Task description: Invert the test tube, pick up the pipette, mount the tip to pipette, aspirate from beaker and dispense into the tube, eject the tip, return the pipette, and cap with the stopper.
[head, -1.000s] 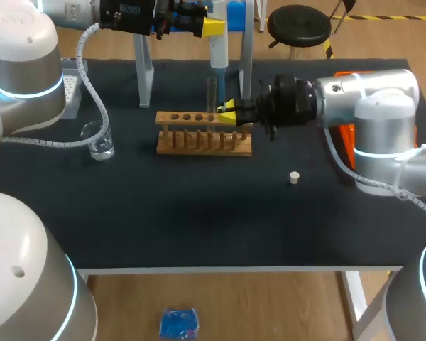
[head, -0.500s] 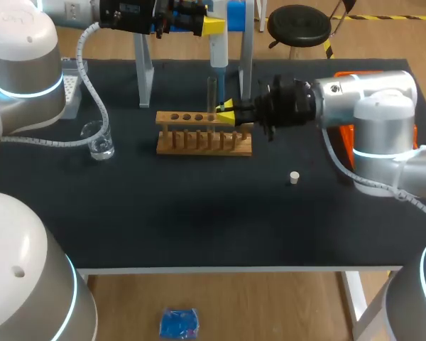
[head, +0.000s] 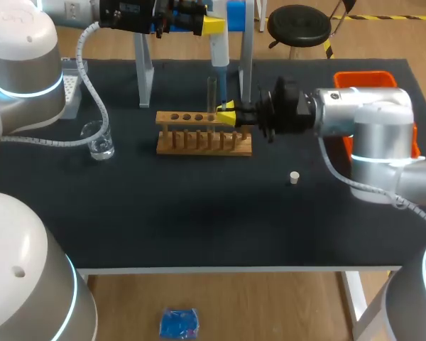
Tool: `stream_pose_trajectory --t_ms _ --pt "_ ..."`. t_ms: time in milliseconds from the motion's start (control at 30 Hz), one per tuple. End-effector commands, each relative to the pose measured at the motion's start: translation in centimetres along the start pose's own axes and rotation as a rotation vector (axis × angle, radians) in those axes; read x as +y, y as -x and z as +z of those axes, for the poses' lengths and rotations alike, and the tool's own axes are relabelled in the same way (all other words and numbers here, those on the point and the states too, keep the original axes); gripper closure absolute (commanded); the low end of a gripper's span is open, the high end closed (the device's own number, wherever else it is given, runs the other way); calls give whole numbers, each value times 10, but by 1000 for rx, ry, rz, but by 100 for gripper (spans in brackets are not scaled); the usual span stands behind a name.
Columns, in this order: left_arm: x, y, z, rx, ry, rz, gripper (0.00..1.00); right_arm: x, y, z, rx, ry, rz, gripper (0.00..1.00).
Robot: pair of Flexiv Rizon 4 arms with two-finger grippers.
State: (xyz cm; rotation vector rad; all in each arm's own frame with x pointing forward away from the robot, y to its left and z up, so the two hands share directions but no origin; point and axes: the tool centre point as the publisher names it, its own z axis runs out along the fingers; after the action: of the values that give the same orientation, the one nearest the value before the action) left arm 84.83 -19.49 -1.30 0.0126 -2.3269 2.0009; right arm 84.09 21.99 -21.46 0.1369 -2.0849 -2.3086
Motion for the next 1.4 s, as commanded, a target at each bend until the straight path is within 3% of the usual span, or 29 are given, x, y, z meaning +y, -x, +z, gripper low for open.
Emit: stream_pose_trajectory --t_ms 33,233,467,1400 --pt "2 0 0 3 2 0 100 0 0 2 -14 34 42 100" --pt "2 0 0 3 2 0 100 1 0 2 -28 45 48 100" --pt "2 0 0 3 2 0 100 1 -1 4 -31 -9 -42 100" --pt "2 0 0 3 2 0 100 8 1 5 -39 -32 -7 100"
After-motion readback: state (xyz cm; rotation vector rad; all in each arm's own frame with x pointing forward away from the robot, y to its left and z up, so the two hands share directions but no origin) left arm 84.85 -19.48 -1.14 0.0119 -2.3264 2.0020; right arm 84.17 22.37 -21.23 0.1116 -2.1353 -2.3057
